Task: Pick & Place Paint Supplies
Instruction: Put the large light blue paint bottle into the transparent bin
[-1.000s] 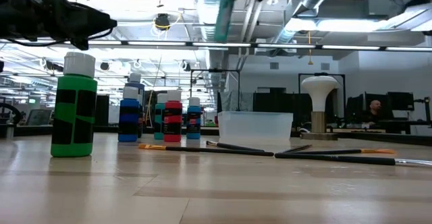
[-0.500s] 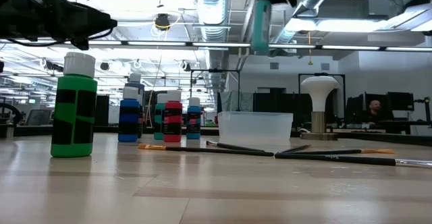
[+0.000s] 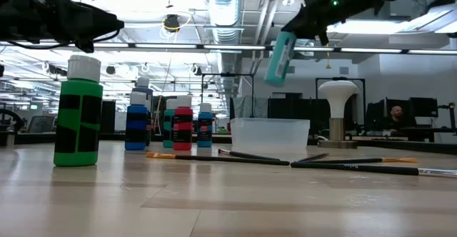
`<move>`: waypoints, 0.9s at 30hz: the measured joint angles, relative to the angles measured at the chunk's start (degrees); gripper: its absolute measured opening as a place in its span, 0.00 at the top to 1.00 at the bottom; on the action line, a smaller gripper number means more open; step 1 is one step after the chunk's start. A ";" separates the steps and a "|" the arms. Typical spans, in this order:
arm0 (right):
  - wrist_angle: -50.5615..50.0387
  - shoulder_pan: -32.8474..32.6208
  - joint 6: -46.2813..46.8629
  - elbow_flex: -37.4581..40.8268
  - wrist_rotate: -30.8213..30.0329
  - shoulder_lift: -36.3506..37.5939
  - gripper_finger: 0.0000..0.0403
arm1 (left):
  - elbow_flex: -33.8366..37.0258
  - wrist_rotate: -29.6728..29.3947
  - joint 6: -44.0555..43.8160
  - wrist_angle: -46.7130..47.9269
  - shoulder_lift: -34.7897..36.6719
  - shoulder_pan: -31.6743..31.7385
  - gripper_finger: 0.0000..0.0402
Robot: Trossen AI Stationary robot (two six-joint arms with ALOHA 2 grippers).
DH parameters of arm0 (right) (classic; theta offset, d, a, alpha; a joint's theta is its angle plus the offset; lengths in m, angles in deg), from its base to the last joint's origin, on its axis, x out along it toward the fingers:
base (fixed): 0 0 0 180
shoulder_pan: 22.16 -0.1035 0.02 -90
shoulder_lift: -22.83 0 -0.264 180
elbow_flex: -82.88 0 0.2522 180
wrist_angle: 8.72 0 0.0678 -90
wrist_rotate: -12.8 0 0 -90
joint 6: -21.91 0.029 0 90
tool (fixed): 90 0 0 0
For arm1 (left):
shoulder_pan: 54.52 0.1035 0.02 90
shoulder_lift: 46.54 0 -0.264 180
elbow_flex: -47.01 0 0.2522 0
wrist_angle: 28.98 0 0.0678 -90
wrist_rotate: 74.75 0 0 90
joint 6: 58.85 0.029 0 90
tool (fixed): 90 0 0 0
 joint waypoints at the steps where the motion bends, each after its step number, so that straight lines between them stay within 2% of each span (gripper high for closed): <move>1: 0.36 -0.04 0.09 0.79 0.34 -0.15 0.73 | 0.01 0.01 0.00 0.00 0.00 0.01 1.00; 6: 0.86 -0.48 -1.47 1.64 -1.65 -1.86 0.71 | 0.02 0.01 0.00 -0.14 0.00 0.01 1.00; 13: 0.61 -1.90 -3.51 1.68 -1.31 -6.58 0.72 | 0.02 0.01 0.00 -0.28 -0.07 0.00 1.00; 21: 3.24 -1.39 -7.85 1.70 -8.80 -8.72 0.71 | 0.00 0.01 0.00 -0.38 -0.07 0.00 1.00; 27: 2.58 -1.59 -8.15 1.68 -9.52 -9.69 0.71 | 0.02 0.03 0.00 -0.68 -0.07 0.00 1.00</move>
